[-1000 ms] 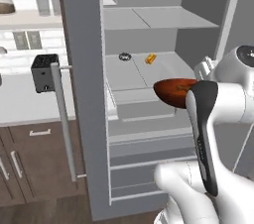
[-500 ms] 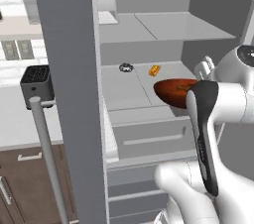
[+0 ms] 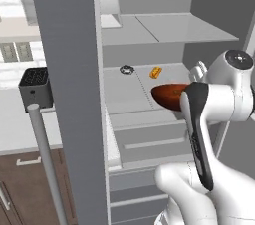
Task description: Pick the chicken drumstick and carrot from their plates and place them in the bowl. Then put the bowl in the fridge.
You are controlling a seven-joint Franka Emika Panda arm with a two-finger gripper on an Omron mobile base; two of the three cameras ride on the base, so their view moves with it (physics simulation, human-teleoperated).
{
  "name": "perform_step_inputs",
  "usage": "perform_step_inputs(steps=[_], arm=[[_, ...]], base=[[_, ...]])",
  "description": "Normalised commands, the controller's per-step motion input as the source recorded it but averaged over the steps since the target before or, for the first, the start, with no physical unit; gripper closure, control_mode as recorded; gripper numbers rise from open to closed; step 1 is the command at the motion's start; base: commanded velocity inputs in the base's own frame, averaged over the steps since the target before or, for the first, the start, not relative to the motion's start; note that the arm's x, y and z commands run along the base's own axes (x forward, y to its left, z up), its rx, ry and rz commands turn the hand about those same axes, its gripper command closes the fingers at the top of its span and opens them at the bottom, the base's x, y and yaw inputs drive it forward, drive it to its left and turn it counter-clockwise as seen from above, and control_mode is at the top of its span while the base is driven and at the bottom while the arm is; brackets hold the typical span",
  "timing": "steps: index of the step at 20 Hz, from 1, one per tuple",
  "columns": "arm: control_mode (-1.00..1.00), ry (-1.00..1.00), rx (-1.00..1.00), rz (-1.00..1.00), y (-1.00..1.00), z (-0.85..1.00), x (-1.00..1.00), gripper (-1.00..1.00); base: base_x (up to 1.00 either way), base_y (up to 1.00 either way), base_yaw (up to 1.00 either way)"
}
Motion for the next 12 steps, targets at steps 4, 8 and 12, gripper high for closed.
perform_step_inputs(steps=[4, 8, 12], arm=[[-1.00, -0.09, 0.02, 0.02, -0.04, -0.49, 0.80, 1.00], [-1.00, -0.09, 0.16, 0.07, -0.40, -0.04, 1.00, 1.00], [-1.00, 0.00, 0.08, 0.09, -0.23, -0.09, 0.97, 1.00]], base=[[0.00, 0.00, 0.00], [0.00, 0.00, 0.00], [0.00, 0.00, 0.00]])
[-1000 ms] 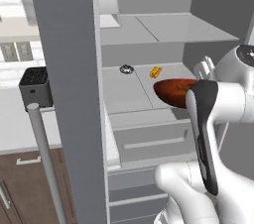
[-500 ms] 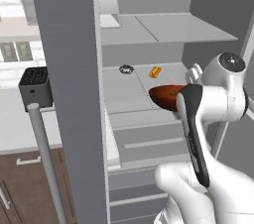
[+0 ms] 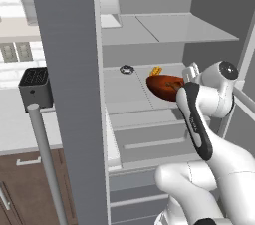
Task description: Pick the chicken drumstick and carrot from their plates and place them in the bowl. Then put the bowl in the fridge.
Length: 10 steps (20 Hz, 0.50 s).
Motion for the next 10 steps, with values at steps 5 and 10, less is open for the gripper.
perform_step_inputs(steps=[5, 10], arm=[[-1.00, 0.00, 0.00, 0.03, 0.00, -0.28, 0.88, 1.00], [-1.00, 0.00, 0.00, 0.00, 0.00, -0.54, 0.69, 1.00]], base=[[0.00, 0.00, 0.00], [0.00, 0.00, 0.00]])
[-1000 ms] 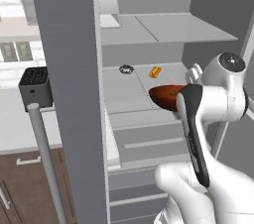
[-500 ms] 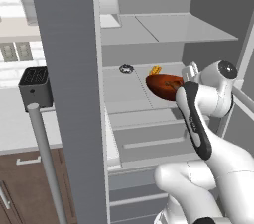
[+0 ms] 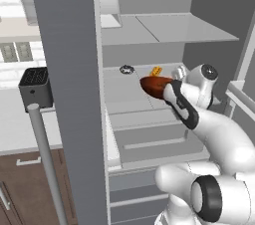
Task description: Pick the chicken drumstick and carrot from their plates and place them in the bowl. Then put the bowl in the fridge.
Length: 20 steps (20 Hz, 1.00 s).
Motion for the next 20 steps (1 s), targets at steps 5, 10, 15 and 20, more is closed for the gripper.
perform_step_inputs(steps=[5, 10, 15, 20], arm=[[-1.00, -0.01, -0.02, 0.00, 0.00, -0.74, 0.55, 1.00], [-1.00, -0.01, 0.00, 0.00, 0.00, -0.32, 0.59, 1.00], [-1.00, 0.00, 0.00, 0.00, 0.00, 0.00, 0.63, -1.00], [-1.00, -0.02, 0.01, 0.00, 0.00, 0.29, 0.15, -1.00]], base=[[0.00, 0.00, 0.00], [0.00, 0.00, 0.00], [0.00, 0.00, 0.00], [0.00, 0.00, 0.00]])
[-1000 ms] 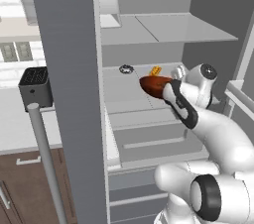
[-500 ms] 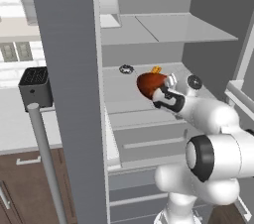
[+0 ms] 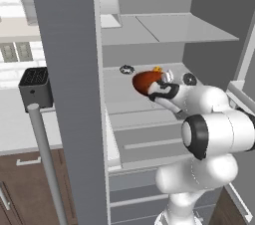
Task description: Pick the chicken drumstick and carrot from their plates and place them in the bowl. Then put the bowl in the fridge.
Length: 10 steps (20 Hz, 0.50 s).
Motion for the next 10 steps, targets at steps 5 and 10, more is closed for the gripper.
perform_step_inputs(steps=[5, 10], arm=[[-1.00, 0.00, 0.00, 0.00, 0.09, 0.77, -0.54, -1.00], [-1.00, 0.04, 0.00, 0.00, 0.26, 0.96, -0.66, -1.00]], base=[[0.00, 0.00, 0.00], [0.00, 0.00, 0.00]])
